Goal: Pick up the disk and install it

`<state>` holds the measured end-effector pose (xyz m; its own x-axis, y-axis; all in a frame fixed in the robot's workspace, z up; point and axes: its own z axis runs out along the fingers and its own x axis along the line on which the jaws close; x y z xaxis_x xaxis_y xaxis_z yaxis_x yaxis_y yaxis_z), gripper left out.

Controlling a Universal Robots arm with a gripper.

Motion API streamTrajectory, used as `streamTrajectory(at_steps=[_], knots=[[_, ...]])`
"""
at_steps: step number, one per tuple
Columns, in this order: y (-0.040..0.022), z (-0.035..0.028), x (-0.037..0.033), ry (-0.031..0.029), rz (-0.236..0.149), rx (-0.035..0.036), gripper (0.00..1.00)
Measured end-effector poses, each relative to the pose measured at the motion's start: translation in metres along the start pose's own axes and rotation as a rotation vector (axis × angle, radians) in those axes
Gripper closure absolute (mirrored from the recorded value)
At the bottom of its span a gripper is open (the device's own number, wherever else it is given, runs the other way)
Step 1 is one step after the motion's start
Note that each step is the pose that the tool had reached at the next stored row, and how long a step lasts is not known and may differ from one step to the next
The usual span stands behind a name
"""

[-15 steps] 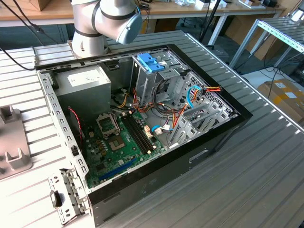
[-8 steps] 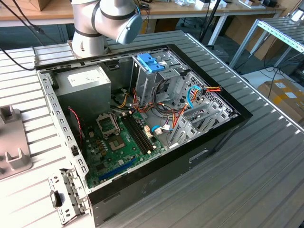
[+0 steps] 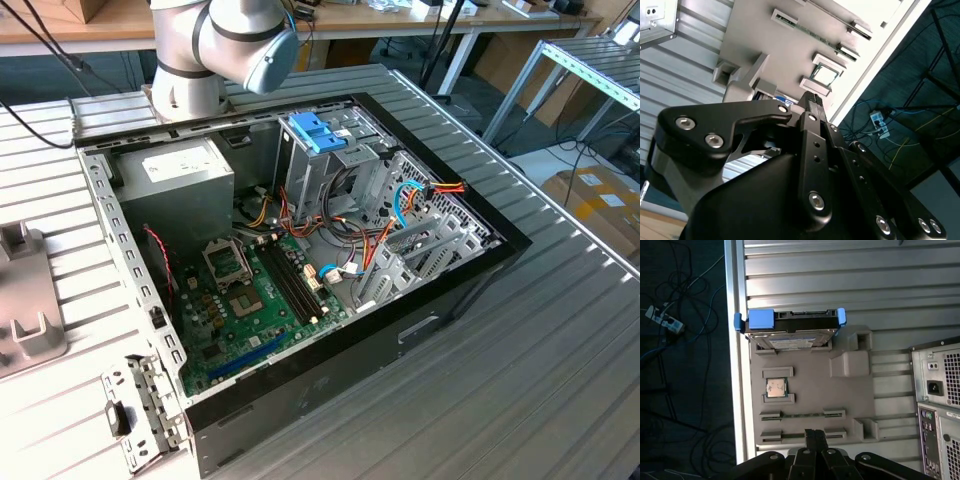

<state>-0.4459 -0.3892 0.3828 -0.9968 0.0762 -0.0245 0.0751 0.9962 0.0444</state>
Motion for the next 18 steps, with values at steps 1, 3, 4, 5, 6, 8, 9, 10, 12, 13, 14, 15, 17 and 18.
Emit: streamTrajectory(at_steps=[1,3,4,5,6,8,9,10,12,13,14,15,17,18], knots=[[0.0003,0.0,0.0,0.0001,0.0,0.0,0.89],[0.0005,0.0001,0.0,0.0,0.0,0.0,0.89],[0.0007,0.0001,0.0,0.0001,0.0,0.0,0.89],[0.0009,0.0001,0.0,0.0001,0.0,0.0,0.89],[0.0011,0.0002,0.0001,0.0,0.0,0.0,0.89],[0.0015,0.0003,0.0001,0.0001,0.0,0.0,0.89],[0.0016,0.0003,0.0001,0.0,0.0,0.0,0.89],[0.0018,0.0003,0.0001,0.0001,0.0,0.0001,0.89],[0.0021,0.0005,0.0002,0.0001,0.0,0.0,0.89],[0.0022,0.0005,0.0002,0.0001,0.0,0.0,0.89],[0.0024,0.0006,0.0002,0.0001,0.0,0.0,0.89],[0.0027,0.0006,0.0002,0.0,0.0,0.0,0.89],[0.0032,0.0007,0.0003,0.0,0.0,0.0,0.89],[0.004,0.0015,0.0005,0.0001,0.0,0.0,0.89]])
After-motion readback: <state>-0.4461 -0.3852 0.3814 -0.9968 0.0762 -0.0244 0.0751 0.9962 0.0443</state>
